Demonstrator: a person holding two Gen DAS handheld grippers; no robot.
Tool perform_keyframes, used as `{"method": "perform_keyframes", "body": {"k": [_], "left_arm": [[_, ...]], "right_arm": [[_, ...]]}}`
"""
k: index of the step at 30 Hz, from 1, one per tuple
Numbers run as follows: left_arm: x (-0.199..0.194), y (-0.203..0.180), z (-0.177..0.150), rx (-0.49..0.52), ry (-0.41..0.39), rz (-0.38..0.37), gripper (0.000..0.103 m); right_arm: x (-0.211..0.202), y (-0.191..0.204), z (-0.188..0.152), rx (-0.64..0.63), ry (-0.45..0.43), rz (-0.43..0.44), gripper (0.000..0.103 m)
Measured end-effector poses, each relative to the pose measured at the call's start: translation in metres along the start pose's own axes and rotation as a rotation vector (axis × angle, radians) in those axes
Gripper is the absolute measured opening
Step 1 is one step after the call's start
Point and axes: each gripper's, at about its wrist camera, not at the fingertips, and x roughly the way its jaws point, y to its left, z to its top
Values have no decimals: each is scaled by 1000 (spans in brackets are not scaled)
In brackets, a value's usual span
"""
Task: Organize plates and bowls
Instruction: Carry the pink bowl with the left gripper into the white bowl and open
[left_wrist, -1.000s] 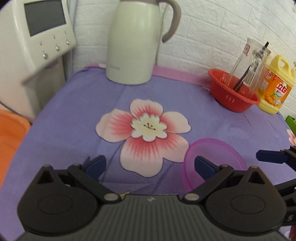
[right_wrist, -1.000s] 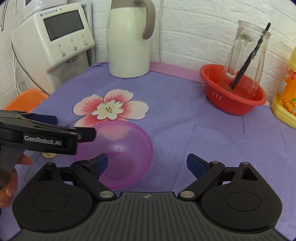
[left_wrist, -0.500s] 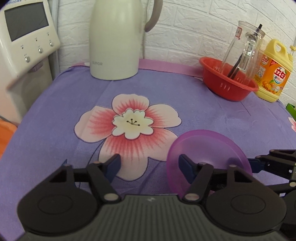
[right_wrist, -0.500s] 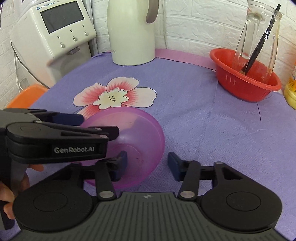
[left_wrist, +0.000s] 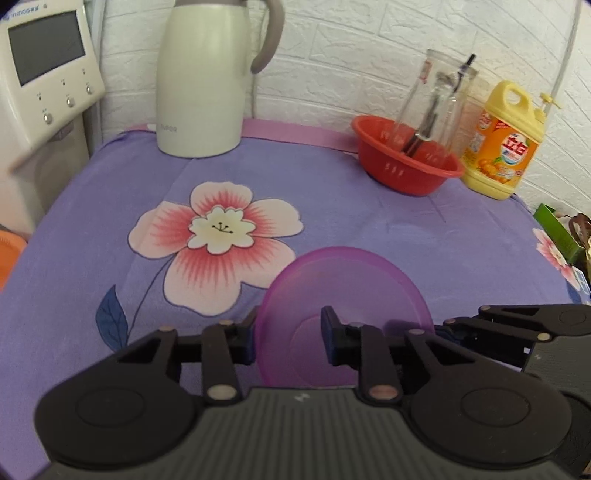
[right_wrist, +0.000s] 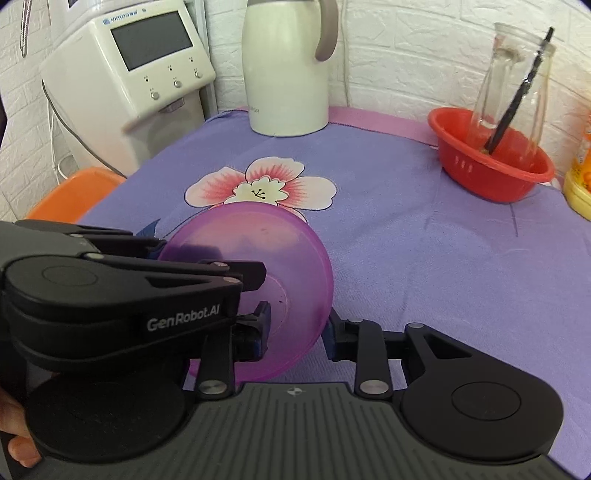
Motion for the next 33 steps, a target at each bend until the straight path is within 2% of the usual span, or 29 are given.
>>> {"method": "perform_keyframes", "body": {"k": [4,8,15,21,28,33], "left_arm": [[-29,-24,-8,17,-18,-12,24],[-62,-57,-24,29,-35,-67,24],[-116,-135,-82,71,-30,-198,24],[-152,-189,-140,101,2,-298,24],[-164,-212,-192,158,53,-308,24],[-167,-216,-199,214,30,-289,24]], "right_arm": [[-37,0,-10,2,-19,-16,53],[-85,-5,-33,-2,-46,-63,53],[-176,-23,-104,36,-58,-164,53],[-231,-29,-171,74,-35,-224,53],[-246,-26,-222,92,4,-221,54],[-247,-23,-238,98,0,-195,55]]}}
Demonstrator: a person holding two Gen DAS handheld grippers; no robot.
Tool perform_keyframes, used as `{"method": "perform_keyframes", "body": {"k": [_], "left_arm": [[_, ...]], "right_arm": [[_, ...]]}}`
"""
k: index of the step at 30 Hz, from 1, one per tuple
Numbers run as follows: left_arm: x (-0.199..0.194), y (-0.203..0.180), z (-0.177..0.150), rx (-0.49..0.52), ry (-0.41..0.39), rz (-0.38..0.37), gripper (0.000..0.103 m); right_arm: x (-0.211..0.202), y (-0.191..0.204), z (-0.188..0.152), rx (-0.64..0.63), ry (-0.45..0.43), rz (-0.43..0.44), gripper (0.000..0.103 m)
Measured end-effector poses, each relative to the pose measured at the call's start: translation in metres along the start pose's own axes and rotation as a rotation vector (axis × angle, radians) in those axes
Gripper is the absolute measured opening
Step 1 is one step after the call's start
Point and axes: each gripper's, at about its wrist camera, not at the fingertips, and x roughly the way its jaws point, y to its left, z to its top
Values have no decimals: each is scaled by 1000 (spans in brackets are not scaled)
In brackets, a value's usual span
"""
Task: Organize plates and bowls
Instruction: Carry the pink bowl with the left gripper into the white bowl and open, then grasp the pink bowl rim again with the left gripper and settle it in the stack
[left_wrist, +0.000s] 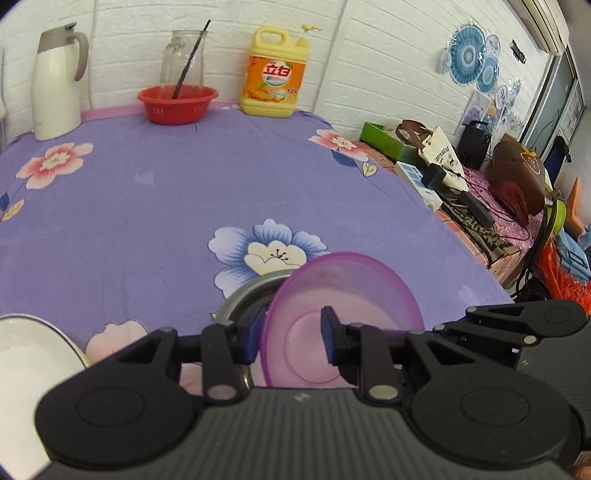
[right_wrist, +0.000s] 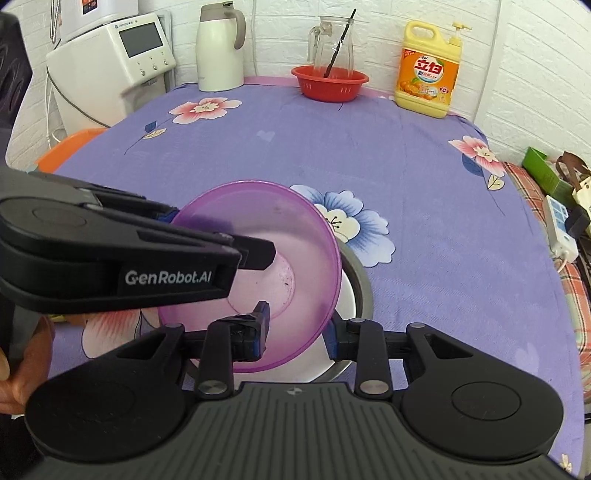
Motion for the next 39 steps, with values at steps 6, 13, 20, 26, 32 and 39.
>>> {"method": "perform_keyframes", "body": {"k": [6,13,20,26,32,39], "left_arm": [[-7,7,4,20,-49,18,61],[-38,18,6,-14,-178,30,66],[-41,25,-6,-54,-192,57,70],[-15,33,-9,-67,-103,44,70],[8,35,-9,-54,-26,65,70],[23,31,-13,-16,17,86,70]], "right_arm": [[-12,-10,-13,76,-49,29,61],[-46,-7,-35,152,-248,-19,103],[-50,-10,-57,299,-357,-42,103],[-28,-24,-50,329,-297,-51,103],[-6,-28,-49,334,-241,-33,103],[15,-26,-48,326,-196,-19,103]]}}
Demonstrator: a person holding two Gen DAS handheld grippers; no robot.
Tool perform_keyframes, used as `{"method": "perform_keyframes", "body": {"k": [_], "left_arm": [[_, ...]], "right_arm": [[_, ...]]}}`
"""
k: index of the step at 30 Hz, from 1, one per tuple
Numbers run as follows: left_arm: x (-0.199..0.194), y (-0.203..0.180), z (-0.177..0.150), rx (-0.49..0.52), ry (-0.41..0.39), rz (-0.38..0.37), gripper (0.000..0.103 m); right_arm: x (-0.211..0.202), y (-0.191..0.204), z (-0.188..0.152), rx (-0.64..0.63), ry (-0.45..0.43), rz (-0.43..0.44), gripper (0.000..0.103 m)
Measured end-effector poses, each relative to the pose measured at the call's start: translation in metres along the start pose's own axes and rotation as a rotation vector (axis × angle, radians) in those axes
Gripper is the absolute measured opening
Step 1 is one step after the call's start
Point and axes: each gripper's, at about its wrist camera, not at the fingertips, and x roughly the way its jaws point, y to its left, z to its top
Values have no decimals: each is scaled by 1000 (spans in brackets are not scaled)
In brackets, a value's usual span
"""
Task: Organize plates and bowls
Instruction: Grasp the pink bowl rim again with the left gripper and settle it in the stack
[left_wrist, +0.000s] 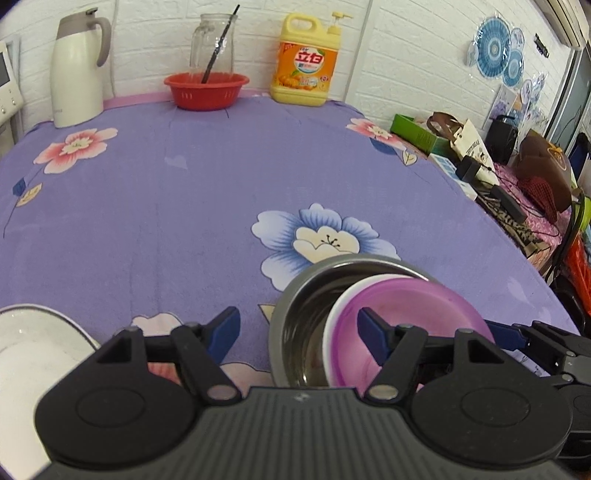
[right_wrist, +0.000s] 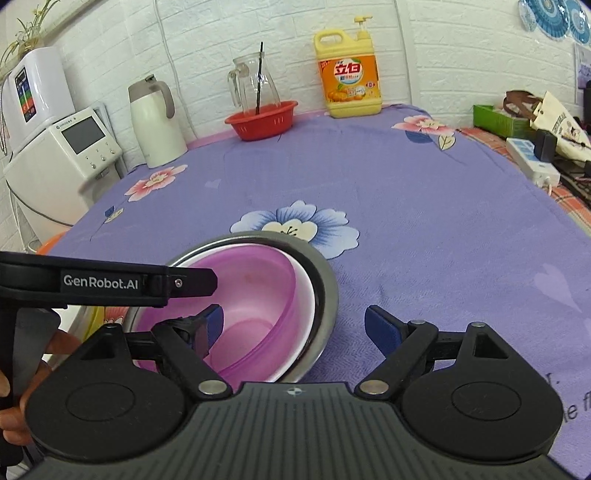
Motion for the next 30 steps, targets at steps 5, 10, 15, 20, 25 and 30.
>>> {"method": "perform_keyframes", "body": {"k": [5,10,15,20,25,30], "left_arm": [[7,-2,-2,5,22,-7,70],[11,-2,-6,4,32,-23,70],[11,0,-10,-30,23,-43,70],[12,3,-15,-70,5,-62,68],[10,-2,-14,-93,8,-92,50],[0,-2,-12,-116,-9,-110,50]], "right_arm": [[7,0,-3,9,14,5,103],[10,2,-6,18,2,9,103],[8,4,-10,47,-26,32,91],[7,6,-12,76,-44,35,84],[7,8,-12,94,-45,9,82],[-3,17,-8,94,-51,-25,83]]}}
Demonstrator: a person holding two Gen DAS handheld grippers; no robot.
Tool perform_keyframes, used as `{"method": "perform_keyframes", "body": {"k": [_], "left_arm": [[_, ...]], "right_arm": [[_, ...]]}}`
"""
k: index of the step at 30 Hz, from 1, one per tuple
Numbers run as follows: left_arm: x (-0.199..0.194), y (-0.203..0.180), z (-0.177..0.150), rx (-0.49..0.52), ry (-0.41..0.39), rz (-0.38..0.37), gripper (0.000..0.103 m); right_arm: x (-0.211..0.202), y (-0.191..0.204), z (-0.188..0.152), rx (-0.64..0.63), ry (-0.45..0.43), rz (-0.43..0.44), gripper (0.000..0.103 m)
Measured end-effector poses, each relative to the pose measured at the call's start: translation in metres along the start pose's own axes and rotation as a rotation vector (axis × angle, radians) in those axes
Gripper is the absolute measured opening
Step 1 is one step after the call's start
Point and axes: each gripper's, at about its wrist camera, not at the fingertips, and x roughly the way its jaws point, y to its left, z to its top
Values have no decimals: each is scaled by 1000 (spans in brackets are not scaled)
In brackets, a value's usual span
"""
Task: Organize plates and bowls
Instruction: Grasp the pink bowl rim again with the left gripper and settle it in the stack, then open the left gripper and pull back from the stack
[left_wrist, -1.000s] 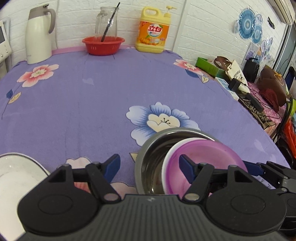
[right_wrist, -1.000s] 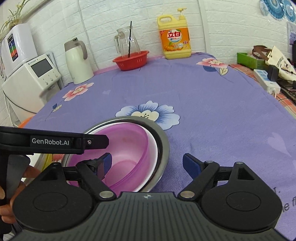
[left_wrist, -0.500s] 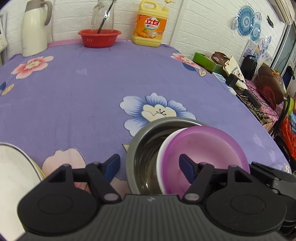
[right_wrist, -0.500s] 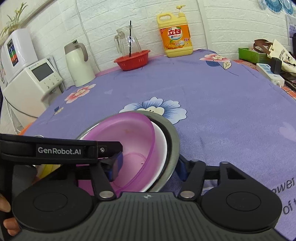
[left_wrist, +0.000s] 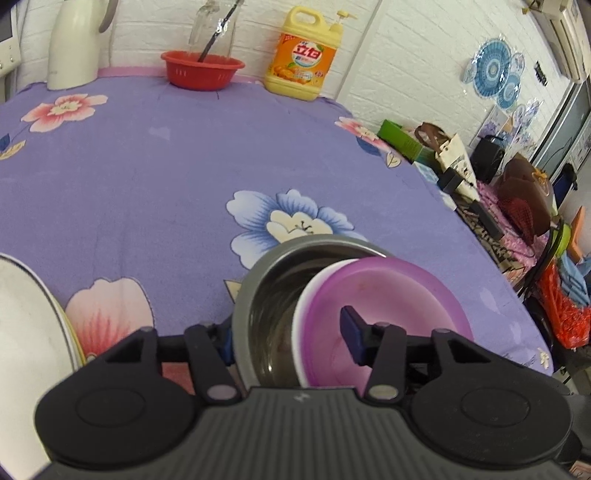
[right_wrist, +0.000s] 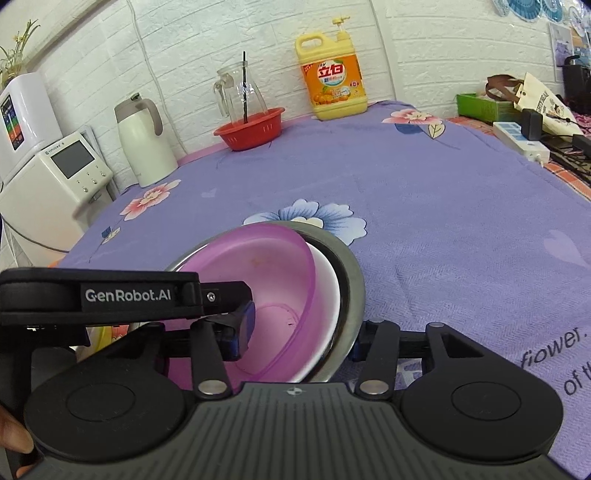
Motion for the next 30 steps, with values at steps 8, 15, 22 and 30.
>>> {"method": "perform_keyframes", "body": {"k": [8,15,22,30], "left_arm": [[-65,29,11,-39,-125,73,50],[-131,105,-4,-162,-183,267,50],[-147,153,-26,-254,-171,316,50],[-136,169,-31,-275,-168,263,49]], "right_arm": [[-9,56,16,-91,-52,99,84],[18,140,8,-199,29,308,86],[35,180,-9,-260,110,360,89],[45,188,-15,-290,144,335,100]]}}
